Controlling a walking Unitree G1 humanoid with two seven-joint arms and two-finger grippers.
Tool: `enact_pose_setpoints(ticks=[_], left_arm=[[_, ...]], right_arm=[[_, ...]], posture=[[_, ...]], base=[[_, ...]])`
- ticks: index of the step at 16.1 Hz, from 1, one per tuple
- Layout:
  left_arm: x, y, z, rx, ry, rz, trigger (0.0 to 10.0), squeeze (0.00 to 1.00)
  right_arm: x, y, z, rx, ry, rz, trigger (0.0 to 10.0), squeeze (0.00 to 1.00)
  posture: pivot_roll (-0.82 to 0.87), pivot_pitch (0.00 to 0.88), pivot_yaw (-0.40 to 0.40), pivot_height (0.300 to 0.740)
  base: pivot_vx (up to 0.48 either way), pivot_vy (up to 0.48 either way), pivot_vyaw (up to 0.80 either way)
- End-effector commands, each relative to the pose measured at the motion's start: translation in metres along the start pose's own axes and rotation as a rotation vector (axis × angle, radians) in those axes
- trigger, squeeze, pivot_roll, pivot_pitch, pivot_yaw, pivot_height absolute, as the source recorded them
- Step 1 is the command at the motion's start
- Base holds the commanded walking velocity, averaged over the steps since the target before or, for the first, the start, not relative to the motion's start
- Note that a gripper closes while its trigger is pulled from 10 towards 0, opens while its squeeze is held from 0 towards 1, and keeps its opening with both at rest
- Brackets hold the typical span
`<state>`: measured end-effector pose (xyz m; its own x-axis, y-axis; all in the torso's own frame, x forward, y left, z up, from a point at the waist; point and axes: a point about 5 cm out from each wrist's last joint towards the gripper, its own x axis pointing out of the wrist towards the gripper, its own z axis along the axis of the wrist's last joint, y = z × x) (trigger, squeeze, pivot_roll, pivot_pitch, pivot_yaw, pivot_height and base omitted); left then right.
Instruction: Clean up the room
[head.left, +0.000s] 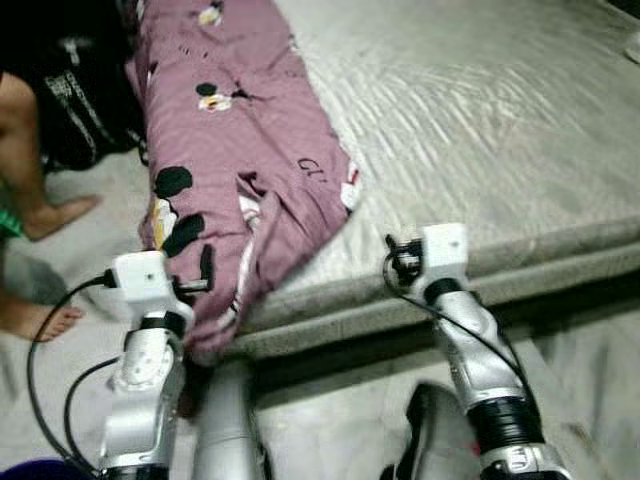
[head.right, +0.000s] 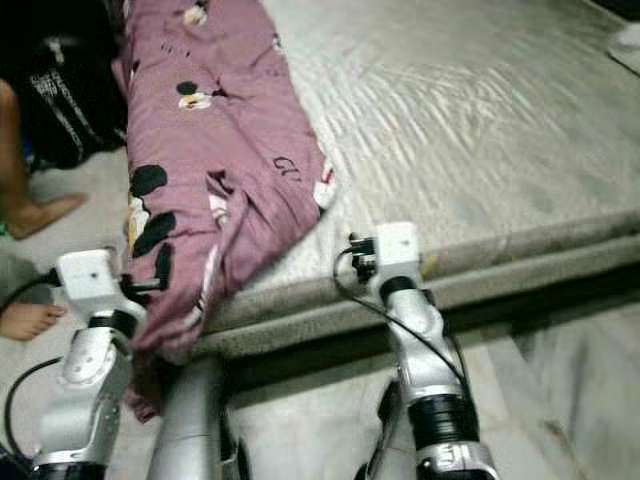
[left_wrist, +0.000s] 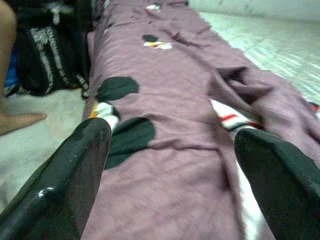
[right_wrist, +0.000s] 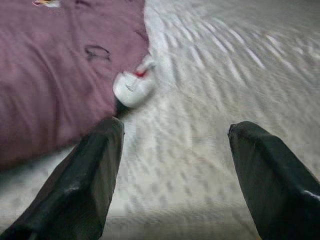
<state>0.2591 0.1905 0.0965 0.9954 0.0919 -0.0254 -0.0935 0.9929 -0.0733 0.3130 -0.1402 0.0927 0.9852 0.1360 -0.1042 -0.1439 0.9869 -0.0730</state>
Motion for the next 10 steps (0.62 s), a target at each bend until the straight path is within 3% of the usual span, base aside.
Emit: enact_pose_setpoints(ticks=[1, 2, 10], left_arm=[[-0.0016, 0.0086, -0.0027, 0.012, 0.015, 0.022, 10.0, 0.00], [-0.0015, 0.0087, -0.0032, 0.011, 0.020, 0.023, 10.0, 0.00], [-0.0004, 0.0080, -0.0062, -0.001, 0.042, 0.032, 10.0, 0.00]], right_arm=[[0.0028, 0.0105, 0.0055, 0.015, -0.019, 0.035, 10.0, 0.00], [0.0028, 0.0106, 0.0053, 0.017, -0.018, 0.035, 10.0, 0.00], [0.0031, 0.0109, 0.0047, 0.021, -0.020, 0.042, 10.0, 0.00]], posture=[[0.06, 0.072, -0.003, 0.500], [0.06, 0.072, -0.002, 0.500], [0.07, 0.065, 0.000, 0.500]], base=[[0.420, 0.000, 0.00], [0.412, 0.000, 0.00], [0.000, 0.000, 0.00]])
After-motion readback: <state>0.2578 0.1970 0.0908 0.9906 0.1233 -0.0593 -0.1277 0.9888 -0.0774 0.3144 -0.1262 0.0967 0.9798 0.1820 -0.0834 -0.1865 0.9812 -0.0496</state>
